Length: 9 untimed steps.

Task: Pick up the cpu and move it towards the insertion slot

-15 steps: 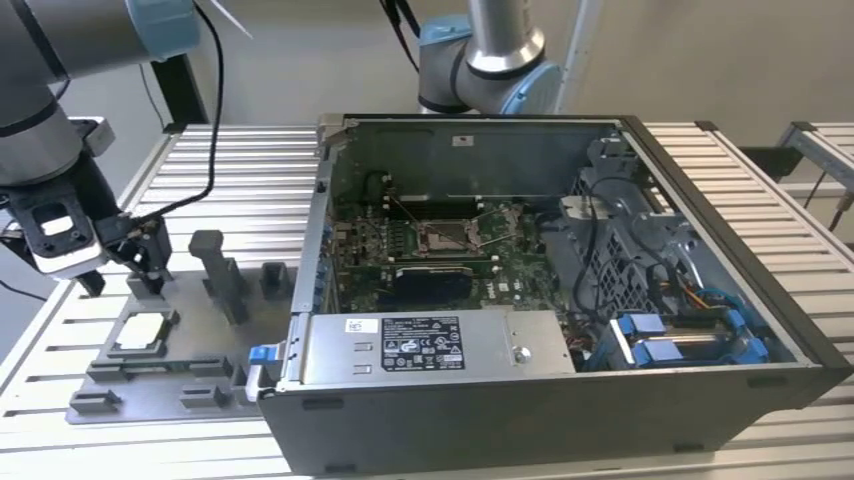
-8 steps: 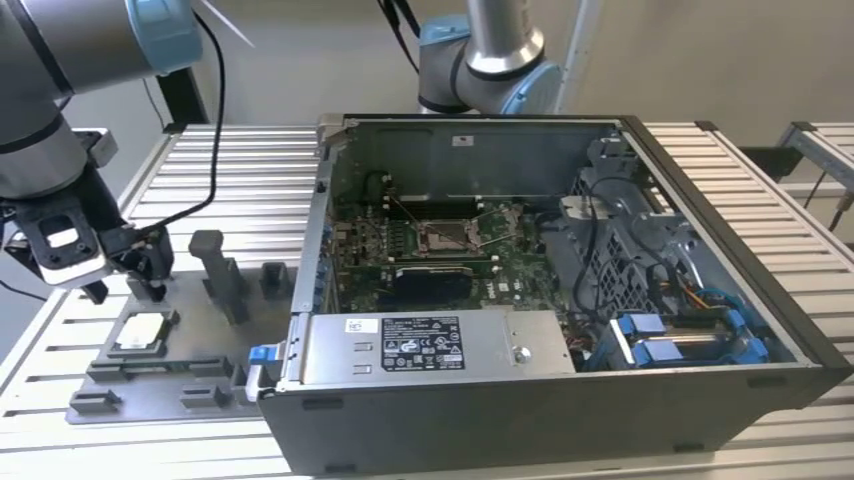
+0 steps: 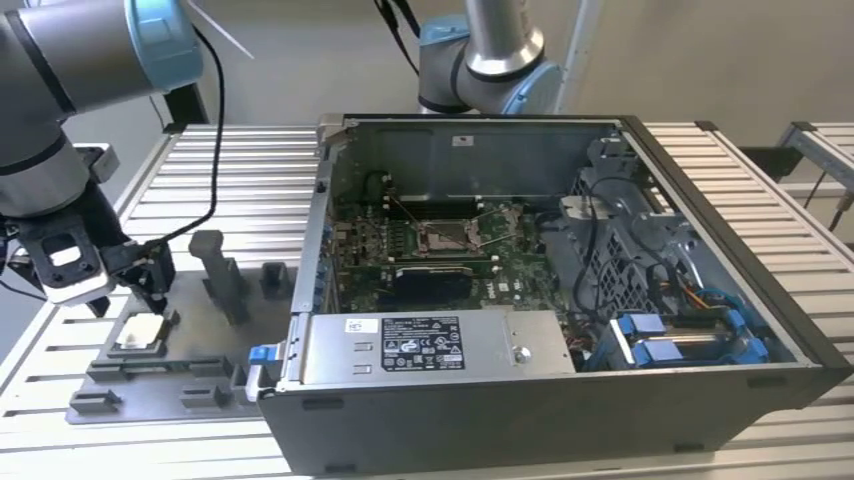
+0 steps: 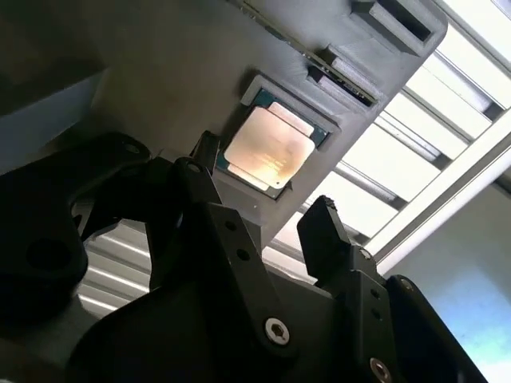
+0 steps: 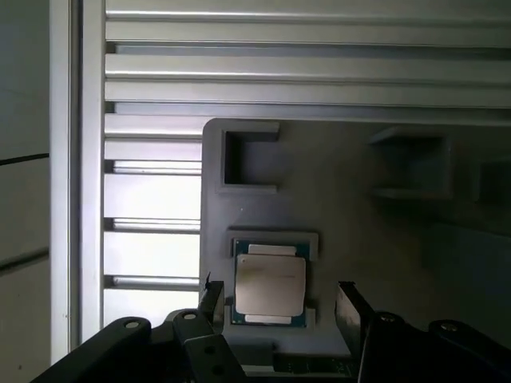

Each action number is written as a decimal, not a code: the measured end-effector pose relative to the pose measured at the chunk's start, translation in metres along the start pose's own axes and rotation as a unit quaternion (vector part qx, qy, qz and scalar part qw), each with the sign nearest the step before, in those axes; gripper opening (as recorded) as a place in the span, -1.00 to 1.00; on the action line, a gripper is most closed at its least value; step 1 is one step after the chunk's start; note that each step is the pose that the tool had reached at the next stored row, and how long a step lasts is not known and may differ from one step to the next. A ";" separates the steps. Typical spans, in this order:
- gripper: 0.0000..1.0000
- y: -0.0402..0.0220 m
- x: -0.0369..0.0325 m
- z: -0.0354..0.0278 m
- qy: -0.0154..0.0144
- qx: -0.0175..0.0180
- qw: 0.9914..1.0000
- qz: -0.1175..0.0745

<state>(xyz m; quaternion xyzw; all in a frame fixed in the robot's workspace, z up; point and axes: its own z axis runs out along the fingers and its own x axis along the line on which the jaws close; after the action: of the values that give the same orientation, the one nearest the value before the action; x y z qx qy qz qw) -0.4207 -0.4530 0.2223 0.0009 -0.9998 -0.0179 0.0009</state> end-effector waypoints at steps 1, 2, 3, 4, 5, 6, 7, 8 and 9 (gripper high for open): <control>1.00 -0.0003 0.0003 0.0019 0.000 0.000 1.000 0.000; 1.00 -0.0005 0.0006 0.0036 0.000 0.000 1.000 0.000; 1.00 -0.0007 0.0008 0.0051 0.000 0.000 1.000 0.000; 1.00 -0.0007 0.0009 0.0067 0.000 0.000 1.000 0.000; 1.00 -0.0008 0.0010 0.0081 0.000 0.000 1.000 0.000; 1.00 -0.0008 0.0012 0.0097 0.000 0.000 1.000 0.000; 1.00 -0.0009 0.0013 0.0114 0.000 0.000 1.000 0.000; 1.00 -0.0010 0.0014 0.0129 0.000 0.000 1.000 0.000; 1.00 -0.0011 0.0016 0.0144 0.000 0.000 1.000 0.000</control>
<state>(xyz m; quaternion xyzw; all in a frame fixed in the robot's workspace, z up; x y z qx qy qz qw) -0.4223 -0.4536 0.2079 0.0011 -0.9998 -0.0179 0.0010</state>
